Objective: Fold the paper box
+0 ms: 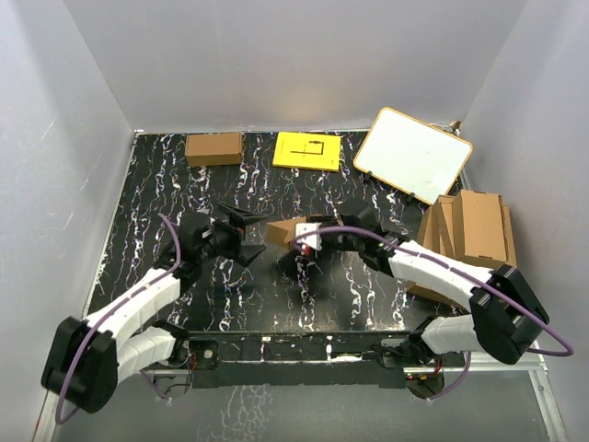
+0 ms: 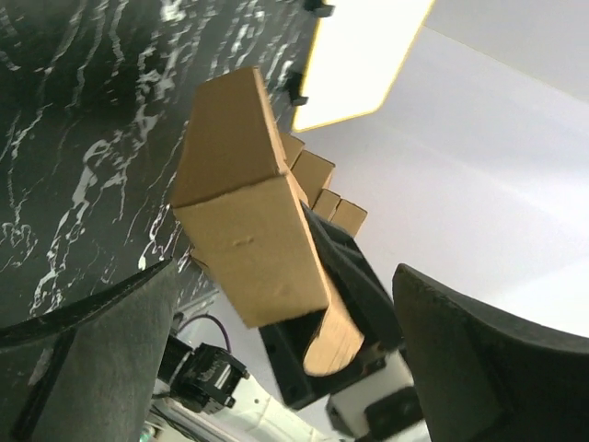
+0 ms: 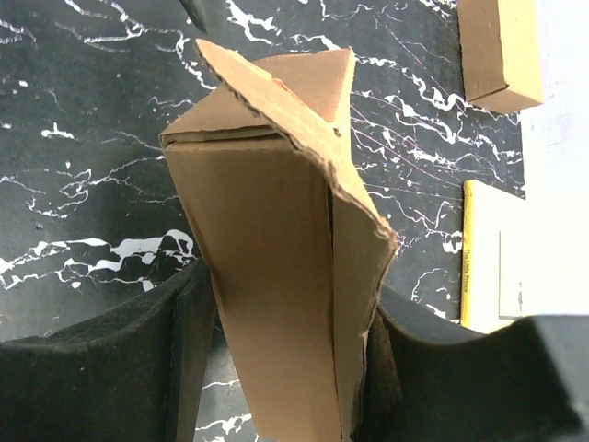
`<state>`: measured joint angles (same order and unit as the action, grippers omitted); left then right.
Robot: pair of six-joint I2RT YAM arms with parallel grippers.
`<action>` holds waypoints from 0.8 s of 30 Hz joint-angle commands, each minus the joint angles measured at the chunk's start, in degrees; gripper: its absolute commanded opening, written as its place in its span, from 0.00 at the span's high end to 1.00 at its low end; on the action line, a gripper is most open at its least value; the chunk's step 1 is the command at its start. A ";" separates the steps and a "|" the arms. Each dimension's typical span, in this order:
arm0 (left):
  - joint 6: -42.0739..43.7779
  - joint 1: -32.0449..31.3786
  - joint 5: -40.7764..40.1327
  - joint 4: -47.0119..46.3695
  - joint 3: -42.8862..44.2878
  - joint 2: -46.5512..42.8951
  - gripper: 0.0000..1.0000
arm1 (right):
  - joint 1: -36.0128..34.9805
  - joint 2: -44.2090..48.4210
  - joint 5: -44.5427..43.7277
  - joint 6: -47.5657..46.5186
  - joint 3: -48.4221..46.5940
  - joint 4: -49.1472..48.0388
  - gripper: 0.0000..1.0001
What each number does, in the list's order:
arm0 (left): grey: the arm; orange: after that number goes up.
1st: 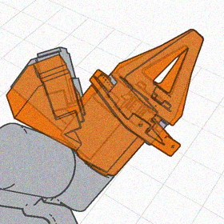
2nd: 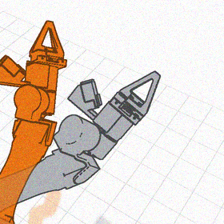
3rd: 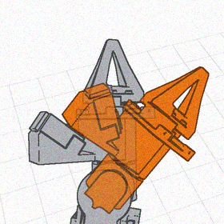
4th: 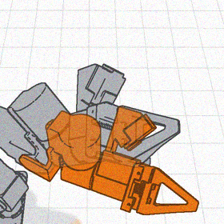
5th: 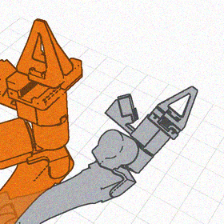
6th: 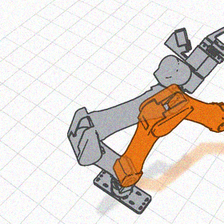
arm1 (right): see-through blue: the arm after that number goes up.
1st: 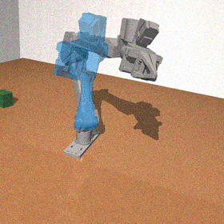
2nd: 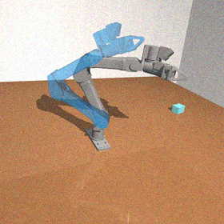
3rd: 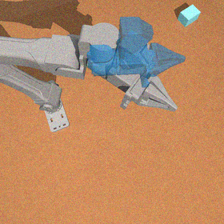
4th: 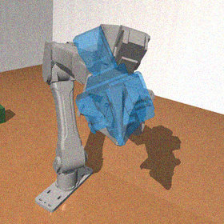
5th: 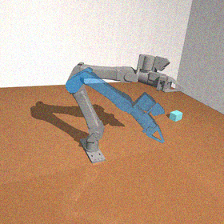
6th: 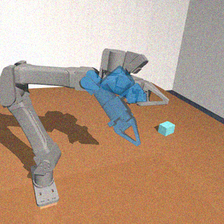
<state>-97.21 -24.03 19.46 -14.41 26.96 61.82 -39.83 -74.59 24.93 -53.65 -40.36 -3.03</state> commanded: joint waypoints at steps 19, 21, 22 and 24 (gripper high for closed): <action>47.30 0.74 0.51 -23.93 -17.67 -27.11 0.03 | 19.72 -9.72 43.59 49.41 -20.70 8.59 0.50; 46.17 0.74 0.20 -22.77 -17.79 -27.55 0.03 | 19.88 -11.90 46.08 56.71 -19.46 3.03 0.49; 45.39 0.74 0.14 -22.31 -17.89 -27.62 0.03 | 20.01 -13.03 46.95 60.23 -18.89 0.29 0.49; 43.51 0.74 0.29 -21.21 -17.91 -27.36 0.03 | 20.05 -15.69 47.79 67.00 -17.94 -4.06 0.49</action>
<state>-52.45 -23.66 18.61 -32.14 8.82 35.59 -20.14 -86.76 65.60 -4.56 -58.65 4.82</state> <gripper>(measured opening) 0.970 0.533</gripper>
